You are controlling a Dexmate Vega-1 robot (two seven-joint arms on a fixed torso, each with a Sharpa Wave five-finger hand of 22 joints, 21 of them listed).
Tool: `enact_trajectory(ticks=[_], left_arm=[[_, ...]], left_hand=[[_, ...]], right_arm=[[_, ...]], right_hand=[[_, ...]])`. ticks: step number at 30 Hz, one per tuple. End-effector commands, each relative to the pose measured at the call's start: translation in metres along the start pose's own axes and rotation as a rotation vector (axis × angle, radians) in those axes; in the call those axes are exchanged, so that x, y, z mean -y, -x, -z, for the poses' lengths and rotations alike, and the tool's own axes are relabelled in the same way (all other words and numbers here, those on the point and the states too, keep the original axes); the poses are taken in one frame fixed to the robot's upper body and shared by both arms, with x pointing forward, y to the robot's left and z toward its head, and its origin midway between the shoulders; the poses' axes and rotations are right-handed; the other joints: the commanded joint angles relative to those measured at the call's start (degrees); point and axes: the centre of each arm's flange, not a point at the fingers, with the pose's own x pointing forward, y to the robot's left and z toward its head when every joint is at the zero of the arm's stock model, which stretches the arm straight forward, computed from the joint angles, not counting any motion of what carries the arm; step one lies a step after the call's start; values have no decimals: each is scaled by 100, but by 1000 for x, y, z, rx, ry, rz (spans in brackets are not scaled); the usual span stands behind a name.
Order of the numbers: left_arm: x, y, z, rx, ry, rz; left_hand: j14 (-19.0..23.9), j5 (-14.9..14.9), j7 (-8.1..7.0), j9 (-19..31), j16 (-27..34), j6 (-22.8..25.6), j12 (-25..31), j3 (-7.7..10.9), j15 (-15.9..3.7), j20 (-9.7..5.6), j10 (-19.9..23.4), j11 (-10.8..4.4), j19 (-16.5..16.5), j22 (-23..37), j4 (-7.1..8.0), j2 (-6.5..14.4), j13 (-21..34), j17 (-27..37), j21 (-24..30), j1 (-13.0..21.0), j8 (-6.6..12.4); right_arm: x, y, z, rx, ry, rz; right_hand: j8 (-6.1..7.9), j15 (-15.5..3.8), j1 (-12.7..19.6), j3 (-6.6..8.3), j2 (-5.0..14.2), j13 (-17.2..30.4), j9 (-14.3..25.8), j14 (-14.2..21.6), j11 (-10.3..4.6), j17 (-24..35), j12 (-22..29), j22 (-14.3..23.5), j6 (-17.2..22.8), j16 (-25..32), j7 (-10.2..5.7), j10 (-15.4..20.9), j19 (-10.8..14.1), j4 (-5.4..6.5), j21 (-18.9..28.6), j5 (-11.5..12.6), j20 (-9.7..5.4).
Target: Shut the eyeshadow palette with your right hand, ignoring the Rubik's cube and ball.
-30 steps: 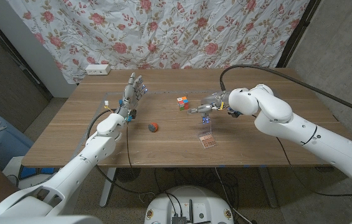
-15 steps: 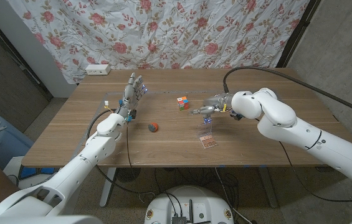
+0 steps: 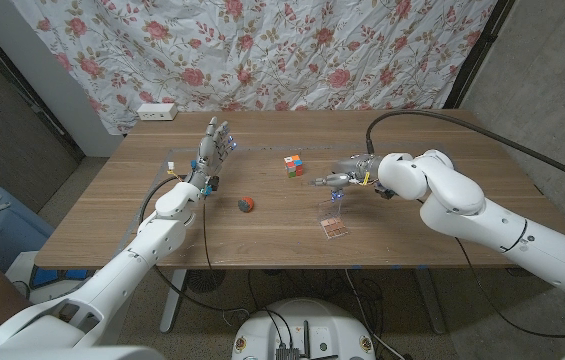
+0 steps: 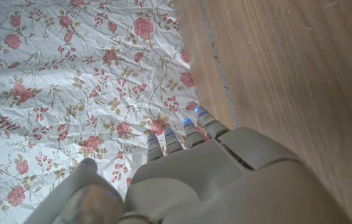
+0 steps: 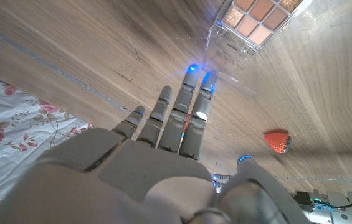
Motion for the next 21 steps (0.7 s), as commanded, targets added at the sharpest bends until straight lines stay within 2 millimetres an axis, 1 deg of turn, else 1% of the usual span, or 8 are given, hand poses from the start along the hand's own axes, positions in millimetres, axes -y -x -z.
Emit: enact_trajectory(ticks=[1,3,6,11,21], left_arm=[[0,0,0,0,0,-1],[0,0,0,0,0,-1],[0,0,0,0,0,-1],[0,0,0,0,0,-1],[0,0,0,0,0,-1]], left_hand=[[20,21,-40,24,34,-14,29,57,-128,10,3,-44,45,22,-11,46,24,30,26,35,28],[20,21,-40,24,34,-15,29,57,-130,13,2,-37,42,22,-11,46,24,30,25,35,28],[23,21,-40,24,35,-13,31,57,-130,13,7,-42,44,22,-11,46,24,30,26,35,29],[26,20,-40,24,37,-13,29,57,-133,5,4,-49,43,22,-11,45,24,30,25,34,29],[23,20,-40,24,35,-13,30,57,-137,9,7,-47,45,22,-11,46,24,30,26,34,29]], right_arm=[[-11,10,0,-20,-28,22],[-13,12,-1,-21,-29,28],[-16,13,-1,-24,-34,33],[-19,15,-2,-31,-33,45],[-25,18,-4,-34,-41,58]], right_hand=[[-25,-49,46,56,250,12,14,-29,-19,11,-31,23,-45,38,16,-41,14,-12,27,19,36],[-29,-48,58,67,257,12,12,-34,-49,11,-49,23,-52,38,17,-68,16,-19,25,19,36],[-36,-54,70,79,264,3,10,-37,-49,11,-70,23,-63,40,-5,-84,22,-27,25,18,38],[-57,-55,86,96,273,-12,7,-48,-58,11,-102,23,-109,40,10,-110,34,-37,26,15,42],[-89,-67,123,138,296,-32,2,-67,-73,13,-169,23,-165,43,-14,-187,68,-61,30,5,36]])
